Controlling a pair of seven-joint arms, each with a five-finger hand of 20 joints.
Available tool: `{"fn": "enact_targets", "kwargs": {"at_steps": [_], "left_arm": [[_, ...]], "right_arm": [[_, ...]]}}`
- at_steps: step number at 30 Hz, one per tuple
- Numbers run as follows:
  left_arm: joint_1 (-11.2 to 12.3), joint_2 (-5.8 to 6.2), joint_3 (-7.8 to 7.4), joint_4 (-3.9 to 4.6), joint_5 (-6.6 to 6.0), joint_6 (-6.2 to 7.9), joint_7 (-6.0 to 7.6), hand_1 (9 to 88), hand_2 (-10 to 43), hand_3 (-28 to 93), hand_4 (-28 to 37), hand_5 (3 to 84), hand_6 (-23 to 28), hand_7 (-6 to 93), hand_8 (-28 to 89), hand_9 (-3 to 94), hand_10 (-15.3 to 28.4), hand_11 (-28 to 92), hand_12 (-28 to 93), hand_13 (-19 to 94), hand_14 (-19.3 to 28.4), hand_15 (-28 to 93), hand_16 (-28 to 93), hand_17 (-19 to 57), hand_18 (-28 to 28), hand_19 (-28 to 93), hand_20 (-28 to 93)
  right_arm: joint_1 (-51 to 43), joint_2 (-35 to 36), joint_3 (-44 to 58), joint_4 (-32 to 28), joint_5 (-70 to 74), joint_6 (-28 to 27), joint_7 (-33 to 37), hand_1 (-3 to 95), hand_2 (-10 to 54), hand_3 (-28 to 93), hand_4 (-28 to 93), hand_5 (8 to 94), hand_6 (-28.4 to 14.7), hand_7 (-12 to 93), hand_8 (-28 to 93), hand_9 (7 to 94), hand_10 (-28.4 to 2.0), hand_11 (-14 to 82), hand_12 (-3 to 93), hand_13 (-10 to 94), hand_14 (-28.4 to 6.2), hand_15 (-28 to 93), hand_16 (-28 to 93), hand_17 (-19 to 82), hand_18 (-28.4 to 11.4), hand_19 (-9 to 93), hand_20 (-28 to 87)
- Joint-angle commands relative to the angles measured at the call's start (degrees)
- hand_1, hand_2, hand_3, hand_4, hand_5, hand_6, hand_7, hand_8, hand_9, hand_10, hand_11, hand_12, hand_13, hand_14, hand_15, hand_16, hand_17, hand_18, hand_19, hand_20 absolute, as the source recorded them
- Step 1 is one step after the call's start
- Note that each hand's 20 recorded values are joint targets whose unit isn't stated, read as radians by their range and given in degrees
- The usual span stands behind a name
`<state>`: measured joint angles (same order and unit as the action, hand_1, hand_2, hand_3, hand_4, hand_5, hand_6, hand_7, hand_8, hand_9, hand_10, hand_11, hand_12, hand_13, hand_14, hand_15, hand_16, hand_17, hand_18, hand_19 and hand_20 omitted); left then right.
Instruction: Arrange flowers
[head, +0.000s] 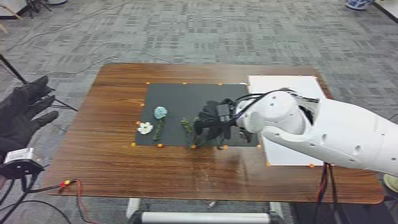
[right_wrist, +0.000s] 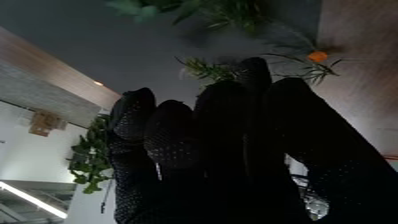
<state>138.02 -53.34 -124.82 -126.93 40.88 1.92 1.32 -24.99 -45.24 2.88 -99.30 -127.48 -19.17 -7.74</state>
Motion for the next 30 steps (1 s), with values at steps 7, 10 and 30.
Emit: {"fn": "enact_targets", "kwargs": {"at_steps": [7,10,30], "left_arm": [[-0.7,0.01,0.74,0.01,0.03,-0.12,-0.31,32.9,-4.8,40,-28.3,17.7,1.2,18.7,-8,10.8,7.9,16,21,2,10.8,34,-5,-13.5,19.0,31,10],[0.0,-0.31,0.36,-0.27,0.01,-0.09,-0.08,32.8,-4.8,40,-28.3,17.7,1.2,18.8,-8,10.8,7.9,16,21,2,10.8,34,-5,-13.5,19.1,31,10],[-0.3,-0.55,0.87,-0.03,0.19,-0.46,-0.7,32.3,-4.7,41,-28.3,17.8,1.2,18.7,-8,10.8,7.9,16,21,2,10.8,34,-5,-13.6,19.1,31,10]], "right_arm": [[1.9,-4.7,0.3,3.6,-0.6,1.0,1.0,22.7,13.3,93,-14,48.2,5.0,20,-16,75.0,-11.1,68.9,32.6,69,-12.5,85,38,30,-22.7,81,54],[2.1,-4.2,-0.2,3.8,-0.5,0.7,1.7,22.7,13.3,93,-14,48.4,5.0,20,-16,75.0,-11.1,68.9,32.6,69,-12.5,85,38,30,-22.7,81,54],[-9.7,0.8,16.3,-5.8,-0.5,3.2,5.8,22.0,13.6,93,-14,40.8,1.5,18,-14,75.2,-11.7,68.5,32.6,70,-12.1,85,38,31,-22.8,82,54]]}}
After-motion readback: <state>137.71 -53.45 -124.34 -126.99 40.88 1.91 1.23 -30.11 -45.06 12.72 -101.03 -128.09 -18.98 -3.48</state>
